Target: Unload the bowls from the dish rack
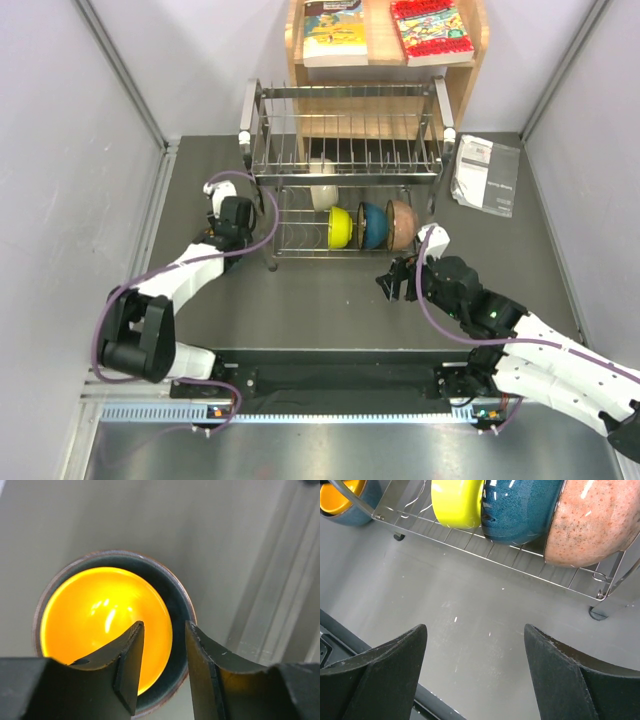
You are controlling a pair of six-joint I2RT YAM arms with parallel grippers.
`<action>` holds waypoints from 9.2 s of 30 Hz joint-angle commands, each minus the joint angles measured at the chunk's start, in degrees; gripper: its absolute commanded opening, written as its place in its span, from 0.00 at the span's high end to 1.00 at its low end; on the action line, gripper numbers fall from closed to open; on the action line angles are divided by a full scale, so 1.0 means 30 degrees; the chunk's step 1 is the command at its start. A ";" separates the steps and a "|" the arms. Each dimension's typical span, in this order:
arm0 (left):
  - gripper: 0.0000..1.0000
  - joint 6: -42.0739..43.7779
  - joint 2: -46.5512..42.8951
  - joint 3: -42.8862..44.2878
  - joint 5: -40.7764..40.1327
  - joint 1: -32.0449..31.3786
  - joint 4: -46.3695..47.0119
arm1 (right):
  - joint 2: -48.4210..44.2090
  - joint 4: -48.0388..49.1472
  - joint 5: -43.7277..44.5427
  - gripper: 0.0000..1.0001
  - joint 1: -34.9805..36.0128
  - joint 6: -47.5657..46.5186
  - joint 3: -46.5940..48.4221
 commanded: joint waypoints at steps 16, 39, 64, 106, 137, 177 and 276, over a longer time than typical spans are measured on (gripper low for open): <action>0.60 -0.1301 -1.3234 -0.2441 0.7188 -0.1113 -0.4357 | 0.1177 0.2477 -0.1190 0.21 -0.0160 0.0619 0.0011; 0.51 0.1777 -0.2988 -0.0190 0.8369 -0.8879 0.4229 | -0.0195 0.2158 -0.1075 0.22 -0.0160 0.0823 0.0246; 0.52 0.1313 0.3373 -0.0242 1.1676 -0.7591 1.2718 | -0.0782 0.2625 -0.0928 0.22 -0.0306 0.1556 -0.2214; 0.99 -0.3228 0.2963 -0.2619 1.5047 -0.6828 2.0574 | -0.0695 0.2274 -0.0254 0.22 -0.0482 0.1645 -0.1835; 1.00 0.0315 -0.3303 -0.0392 1.2234 -0.6975 0.7837 | -0.0959 0.1602 0.0244 0.23 -0.0570 0.1850 -0.1105; 1.00 -0.4196 -0.9930 -0.0247 0.2157 -0.6946 -1.1298 | -0.0196 0.0370 0.0654 0.22 -0.0599 0.0443 0.1769; 0.49 -0.1062 0.2470 0.6814 0.5148 0.2282 -0.4179 | -0.0958 -0.0597 -0.1279 0.22 -0.3441 -0.0349 0.2062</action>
